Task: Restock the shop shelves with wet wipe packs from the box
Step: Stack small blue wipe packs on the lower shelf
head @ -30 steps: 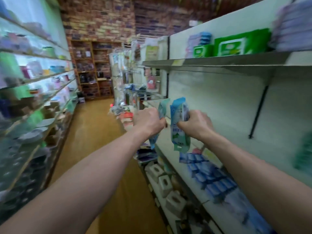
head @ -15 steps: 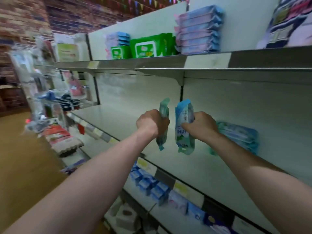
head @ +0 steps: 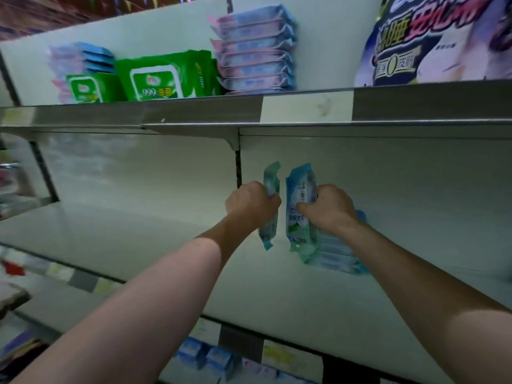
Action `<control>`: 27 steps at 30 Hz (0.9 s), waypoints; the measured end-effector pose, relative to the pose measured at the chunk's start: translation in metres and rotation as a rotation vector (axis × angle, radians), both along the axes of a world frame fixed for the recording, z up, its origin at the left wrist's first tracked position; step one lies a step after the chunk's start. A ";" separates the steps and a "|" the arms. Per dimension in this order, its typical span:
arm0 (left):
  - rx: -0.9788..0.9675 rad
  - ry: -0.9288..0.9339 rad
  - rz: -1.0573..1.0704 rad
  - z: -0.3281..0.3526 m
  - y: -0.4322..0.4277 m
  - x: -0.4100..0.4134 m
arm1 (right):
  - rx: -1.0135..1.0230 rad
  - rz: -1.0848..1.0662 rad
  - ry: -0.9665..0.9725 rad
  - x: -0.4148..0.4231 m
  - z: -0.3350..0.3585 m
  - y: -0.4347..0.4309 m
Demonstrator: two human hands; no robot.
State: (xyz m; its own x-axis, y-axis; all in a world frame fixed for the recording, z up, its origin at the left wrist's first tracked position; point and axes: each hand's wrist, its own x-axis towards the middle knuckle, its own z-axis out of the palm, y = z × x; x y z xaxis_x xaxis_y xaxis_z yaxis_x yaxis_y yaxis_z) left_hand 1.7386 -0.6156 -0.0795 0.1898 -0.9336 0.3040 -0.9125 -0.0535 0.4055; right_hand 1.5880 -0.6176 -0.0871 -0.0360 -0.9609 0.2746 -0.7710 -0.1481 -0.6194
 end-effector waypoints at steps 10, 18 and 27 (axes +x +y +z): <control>-0.010 0.991 -0.115 -0.005 -0.028 -0.009 | 0.044 -0.170 -0.310 -0.031 -0.003 -0.014; 0.479 1.543 -0.267 -0.009 -0.038 -0.018 | 0.173 -0.164 -1.146 -0.048 -0.014 -0.023; 0.436 1.465 -0.301 -0.011 -0.063 -0.052 | 0.245 -0.084 -1.267 -0.069 -0.025 -0.025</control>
